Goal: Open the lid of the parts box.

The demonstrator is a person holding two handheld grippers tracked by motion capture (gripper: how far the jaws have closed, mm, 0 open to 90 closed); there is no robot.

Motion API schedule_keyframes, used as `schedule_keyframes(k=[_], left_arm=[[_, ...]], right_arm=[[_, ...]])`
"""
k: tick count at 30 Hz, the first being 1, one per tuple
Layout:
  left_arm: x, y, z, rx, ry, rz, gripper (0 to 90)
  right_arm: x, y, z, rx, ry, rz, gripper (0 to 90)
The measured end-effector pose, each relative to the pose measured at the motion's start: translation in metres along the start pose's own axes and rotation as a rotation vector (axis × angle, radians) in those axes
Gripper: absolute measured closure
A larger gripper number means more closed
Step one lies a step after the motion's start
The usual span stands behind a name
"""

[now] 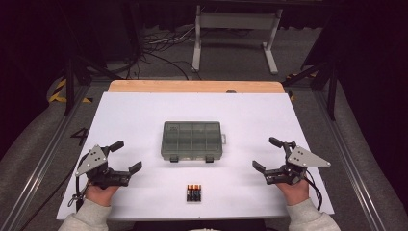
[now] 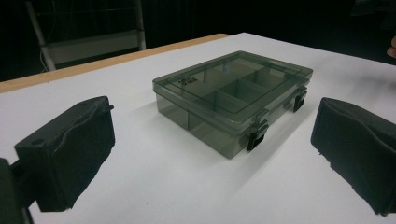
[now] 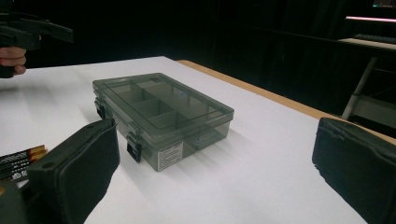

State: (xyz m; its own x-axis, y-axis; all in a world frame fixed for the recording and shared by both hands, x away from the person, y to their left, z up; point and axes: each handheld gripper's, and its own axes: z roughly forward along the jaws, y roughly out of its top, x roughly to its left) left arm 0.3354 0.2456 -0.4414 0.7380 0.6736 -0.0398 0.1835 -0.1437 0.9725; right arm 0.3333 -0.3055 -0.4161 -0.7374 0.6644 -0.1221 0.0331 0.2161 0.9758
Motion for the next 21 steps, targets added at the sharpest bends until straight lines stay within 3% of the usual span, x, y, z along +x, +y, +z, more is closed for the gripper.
schedule_keyframes(k=[21], left_arm=[[0.0011,0.0003,-0.0008,-0.002,0.012,0.005,0.2]], right_arm=[[0.0017,0.0003,0.0015,0.004,0.012,-0.001,1.4]])
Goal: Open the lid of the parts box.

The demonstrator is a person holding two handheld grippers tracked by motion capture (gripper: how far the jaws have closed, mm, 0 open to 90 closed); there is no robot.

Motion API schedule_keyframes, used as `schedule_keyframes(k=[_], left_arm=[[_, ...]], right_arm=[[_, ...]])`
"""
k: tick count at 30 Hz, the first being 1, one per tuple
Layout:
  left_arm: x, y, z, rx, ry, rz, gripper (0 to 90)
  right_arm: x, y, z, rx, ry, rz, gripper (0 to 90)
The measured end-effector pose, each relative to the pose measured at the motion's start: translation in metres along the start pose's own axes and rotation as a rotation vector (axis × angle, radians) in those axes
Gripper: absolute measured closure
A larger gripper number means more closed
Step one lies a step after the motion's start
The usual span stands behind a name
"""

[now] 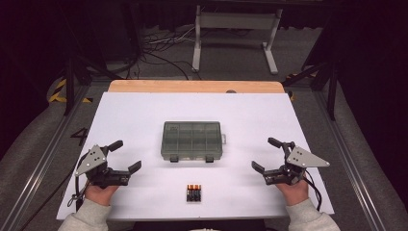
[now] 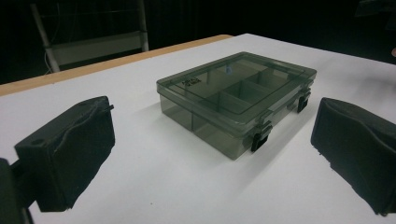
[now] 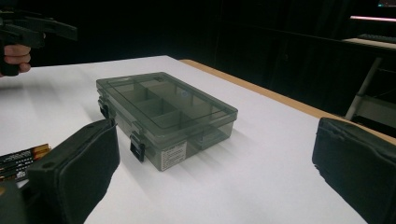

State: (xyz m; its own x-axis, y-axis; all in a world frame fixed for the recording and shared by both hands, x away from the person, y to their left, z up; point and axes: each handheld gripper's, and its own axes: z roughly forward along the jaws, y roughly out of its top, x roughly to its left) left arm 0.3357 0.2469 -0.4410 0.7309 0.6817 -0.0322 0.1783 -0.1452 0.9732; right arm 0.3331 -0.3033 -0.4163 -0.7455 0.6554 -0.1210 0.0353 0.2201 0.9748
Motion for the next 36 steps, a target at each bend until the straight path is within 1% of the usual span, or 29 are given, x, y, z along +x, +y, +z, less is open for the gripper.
schedule_keyframes(k=[12,15,16,17,18,19,20,21,23,25,27,28,30,34,35,36], left_arm=[[-0.001,0.001,0.000,0.009,-0.005,0.002,0.4],[-0.001,0.002,0.002,0.002,-0.007,-0.003,0.6],[-0.002,0.004,0.004,0.005,-0.010,0.004,0.6],[-0.003,0.005,0.006,0.000,-0.011,0.005,0.6],[-0.003,0.007,0.007,0.006,-0.019,0.008,0.6],[-0.004,0.007,0.009,-0.005,-0.020,0.007,0.8],[-0.004,0.008,0.011,-0.003,-0.030,0.004,0.9],[-0.005,0.009,0.013,-0.003,-0.036,-0.003,1.0],[-0.004,0.013,0.016,-0.007,-0.039,-0.001,1.1],[-0.004,0.014,0.018,-0.009,-0.042,-0.003,1.2],[-0.004,0.018,0.023,-0.014,-0.044,-0.001,1.3],[-0.004,0.018,0.023,-0.014,-0.044,-0.001,1.3],[-0.003,0.020,0.027,-0.009,-0.055,-0.002,1.4],[-0.001,0.025,0.037,-0.004,-0.073,-0.010,2.3],[-0.001,0.025,0.037,-0.004,-0.073,-0.010,2.3],[-0.001,0.026,0.038,-0.001,-0.078,-0.009,2.3]], right_arm=[[0.000,0.001,0.001,0.004,0.003,-0.004,1.4],[-0.001,0.002,0.002,0.005,0.005,-0.001,1.4],[-0.001,0.003,0.003,0.004,0.007,0.001,1.4],[-0.001,0.004,0.005,0.003,0.009,0.000,1.4],[-0.001,0.005,0.006,0.004,0.010,-0.006,1.4],[0.000,0.006,0.008,0.002,0.010,-0.008,1.4],[0.000,0.008,0.009,0.001,0.010,-0.010,1.4],[0.000,0.009,0.011,-0.003,0.014,-0.007,1.4],[0.000,0.012,0.017,-0.008,0.021,0.001,1.4],[0.001,0.015,0.022,-0.006,0.032,-0.001,1.4],[0.001,0.017,0.027,0.003,0.038,-0.001,1.4],[0.001,0.017,0.027,0.003,0.038,-0.001,1.4],[0.001,0.020,0.033,0.005,0.043,0.003,1.4],[0.000,0.028,0.044,0.011,0.051,-0.022,1.4],[0.000,0.028,0.044,0.011,0.051,-0.022,1.4],[-0.001,0.029,0.048,0.011,0.057,-0.017,1.4]])
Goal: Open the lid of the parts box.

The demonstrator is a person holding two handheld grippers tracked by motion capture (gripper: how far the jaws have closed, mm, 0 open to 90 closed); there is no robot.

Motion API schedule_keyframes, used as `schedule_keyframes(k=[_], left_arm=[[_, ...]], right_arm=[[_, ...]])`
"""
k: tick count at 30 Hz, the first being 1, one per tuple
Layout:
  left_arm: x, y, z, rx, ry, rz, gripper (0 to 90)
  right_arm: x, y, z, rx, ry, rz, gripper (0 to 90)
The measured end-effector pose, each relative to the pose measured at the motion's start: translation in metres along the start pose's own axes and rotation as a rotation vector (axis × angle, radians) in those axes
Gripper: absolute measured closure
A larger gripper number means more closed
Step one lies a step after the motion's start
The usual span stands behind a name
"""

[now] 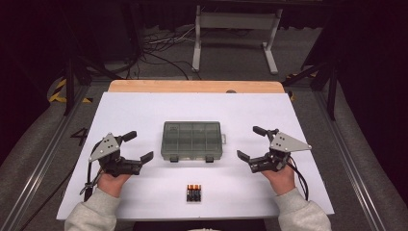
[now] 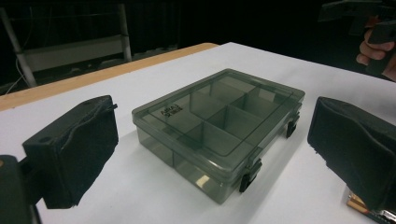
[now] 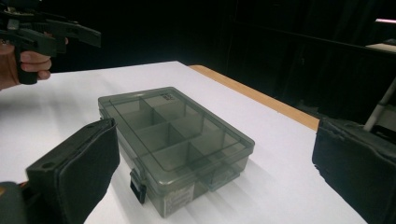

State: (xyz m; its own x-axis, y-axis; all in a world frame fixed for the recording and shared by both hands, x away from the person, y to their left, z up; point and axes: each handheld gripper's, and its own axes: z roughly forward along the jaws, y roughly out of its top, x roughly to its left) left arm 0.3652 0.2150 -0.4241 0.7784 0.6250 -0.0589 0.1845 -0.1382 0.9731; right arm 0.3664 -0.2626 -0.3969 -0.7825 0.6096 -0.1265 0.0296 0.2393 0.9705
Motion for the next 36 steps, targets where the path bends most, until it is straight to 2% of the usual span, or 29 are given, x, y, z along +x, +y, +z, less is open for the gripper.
schedule_keyframes(k=[4,16,19,21,23,27,30,36], left_arm=[[0.002,0.004,0.008,-0.006,-0.007,0.002,2.2],[0.005,0.012,0.021,-0.007,-0.029,0.020,2.3],[0.007,0.011,0.024,-0.001,-0.031,0.020,2.3],[0.007,0.009,0.027,0.028,-0.044,0.030,2.2],[0.007,0.007,0.028,0.058,-0.044,0.060,2.2],[0.010,0.005,0.029,0.068,-0.074,0.054,2.3],[0.011,0.002,0.031,0.081,-0.079,0.046,2.3],[0.012,-0.003,0.035,0.137,-0.098,0.042,2.3]], right_arm=[[-0.001,0.004,0.015,0.010,0.026,0.011,1.4],[-0.002,0.011,0.036,0.019,0.052,0.010,1.4],[-0.002,0.011,0.040,0.023,0.058,0.002,1.4],[-0.002,0.009,0.042,0.031,0.065,0.006,1.5],[-0.002,0.006,0.044,0.068,0.081,0.014,2.9],[-0.003,0.002,0.047,0.105,0.099,0.024,3.9],[-0.003,-0.001,0.050,0.134,0.107,0.031,4.0],[-0.002,-0.009,0.057,0.220,0.122,0.043,5.0]])
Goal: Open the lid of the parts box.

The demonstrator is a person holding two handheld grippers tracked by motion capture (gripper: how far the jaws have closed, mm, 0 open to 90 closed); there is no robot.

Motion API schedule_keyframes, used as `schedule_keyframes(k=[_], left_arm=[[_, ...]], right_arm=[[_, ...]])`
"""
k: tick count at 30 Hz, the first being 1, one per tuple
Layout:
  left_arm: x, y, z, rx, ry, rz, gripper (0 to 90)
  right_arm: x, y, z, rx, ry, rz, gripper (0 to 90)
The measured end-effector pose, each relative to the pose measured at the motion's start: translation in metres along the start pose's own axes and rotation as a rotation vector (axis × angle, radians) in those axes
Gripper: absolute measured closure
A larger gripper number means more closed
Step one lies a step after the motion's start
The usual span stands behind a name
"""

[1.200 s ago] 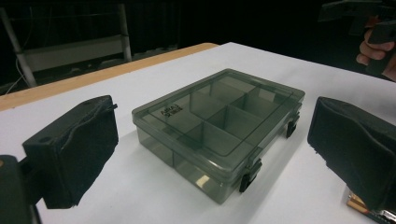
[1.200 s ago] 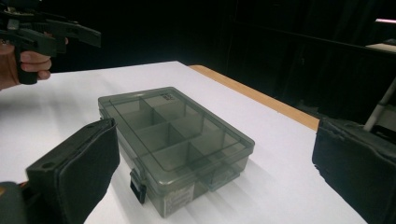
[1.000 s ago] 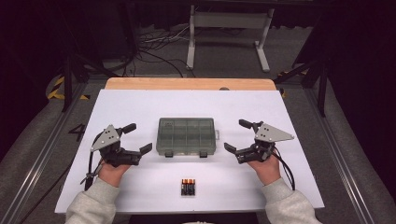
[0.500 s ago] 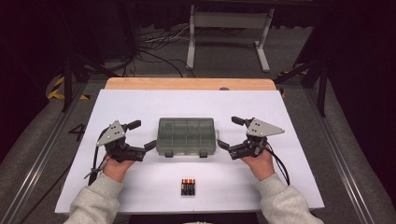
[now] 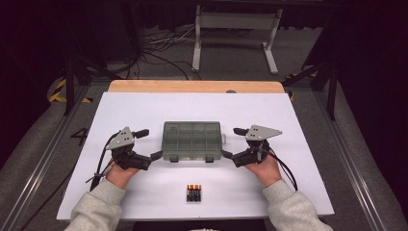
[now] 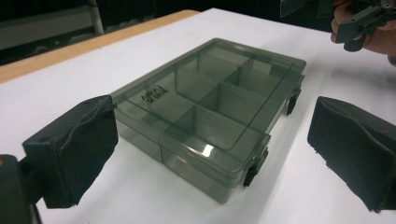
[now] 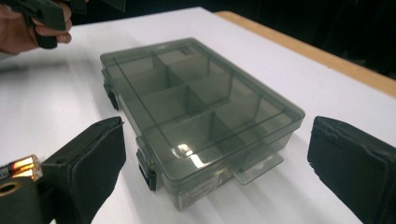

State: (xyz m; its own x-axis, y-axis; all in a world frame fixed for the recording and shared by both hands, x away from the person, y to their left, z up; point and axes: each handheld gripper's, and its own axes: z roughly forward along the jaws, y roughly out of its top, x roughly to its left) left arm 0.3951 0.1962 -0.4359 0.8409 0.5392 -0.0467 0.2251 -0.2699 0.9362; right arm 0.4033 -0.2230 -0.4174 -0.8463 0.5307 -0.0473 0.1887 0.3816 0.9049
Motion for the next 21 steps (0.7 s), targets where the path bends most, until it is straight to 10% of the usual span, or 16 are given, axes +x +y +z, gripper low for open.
schedule_keyframes(k=[21], left_arm=[[-0.001,-0.019,0.013,0.150,-0.020,-0.010,2.3]], right_arm=[[0.008,-0.022,0.023,0.159,0.034,0.014,5.1]])
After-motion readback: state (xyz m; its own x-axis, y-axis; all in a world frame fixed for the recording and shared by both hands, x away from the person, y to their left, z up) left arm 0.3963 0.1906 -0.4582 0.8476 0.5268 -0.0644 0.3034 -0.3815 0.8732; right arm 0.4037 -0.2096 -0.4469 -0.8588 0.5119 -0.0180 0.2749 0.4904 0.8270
